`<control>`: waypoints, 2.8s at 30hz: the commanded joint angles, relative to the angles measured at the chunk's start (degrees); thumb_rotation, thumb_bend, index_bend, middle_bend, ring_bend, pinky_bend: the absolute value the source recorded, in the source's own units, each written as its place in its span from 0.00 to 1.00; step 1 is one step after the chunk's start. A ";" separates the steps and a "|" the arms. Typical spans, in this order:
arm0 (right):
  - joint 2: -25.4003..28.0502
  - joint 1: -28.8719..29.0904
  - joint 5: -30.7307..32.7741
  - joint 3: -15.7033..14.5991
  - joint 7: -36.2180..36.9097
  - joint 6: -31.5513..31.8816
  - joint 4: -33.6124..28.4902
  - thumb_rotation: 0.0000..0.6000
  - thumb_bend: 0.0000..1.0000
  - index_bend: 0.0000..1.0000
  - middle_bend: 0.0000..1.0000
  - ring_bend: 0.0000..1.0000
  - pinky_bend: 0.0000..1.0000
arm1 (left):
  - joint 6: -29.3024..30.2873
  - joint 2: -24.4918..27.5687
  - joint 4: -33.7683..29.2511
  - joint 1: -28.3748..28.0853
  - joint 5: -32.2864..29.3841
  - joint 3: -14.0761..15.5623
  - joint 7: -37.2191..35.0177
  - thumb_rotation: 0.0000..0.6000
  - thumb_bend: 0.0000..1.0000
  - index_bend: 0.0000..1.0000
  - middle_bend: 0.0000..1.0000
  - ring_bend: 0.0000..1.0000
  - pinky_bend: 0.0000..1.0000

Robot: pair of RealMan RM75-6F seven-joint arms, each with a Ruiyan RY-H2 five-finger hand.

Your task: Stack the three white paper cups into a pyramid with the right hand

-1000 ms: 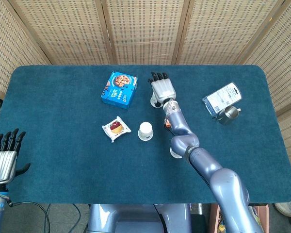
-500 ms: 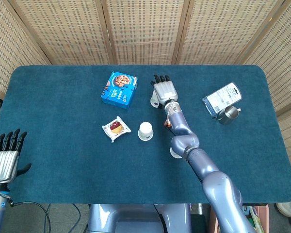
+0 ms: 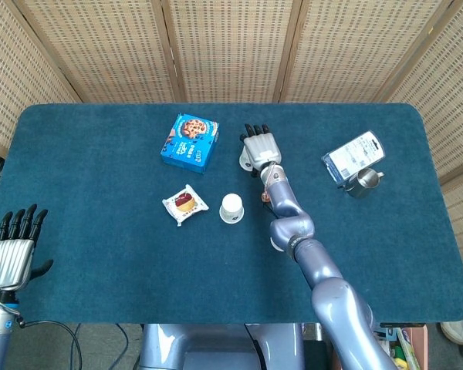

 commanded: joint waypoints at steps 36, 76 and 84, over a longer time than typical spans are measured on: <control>-2.89 0.65 -4.24 1.06 0.65 3.64 4.59 1.00 0.06 0.34 0.00 0.00 0.00 | -1.06 -0.55 0.19 -0.56 0.18 0.93 0.28 1.00 0.20 0.00 0.00 0.00 0.00; -2.04 -2.08 -4.75 2.69 0.96 7.21 3.91 1.00 0.06 0.57 0.08 0.00 0.00 | -2.21 -1.56 0.01 -1.37 0.81 2.03 2.15 1.00 0.20 0.00 0.00 0.00 0.00; -1.45 -1.96 -5.90 2.07 2.33 9.07 3.36 1.00 0.06 0.58 0.08 0.00 0.00 | -1.68 -1.07 -0.24 -1.12 1.51 2.27 0.96 1.00 0.20 0.00 0.00 0.00 0.00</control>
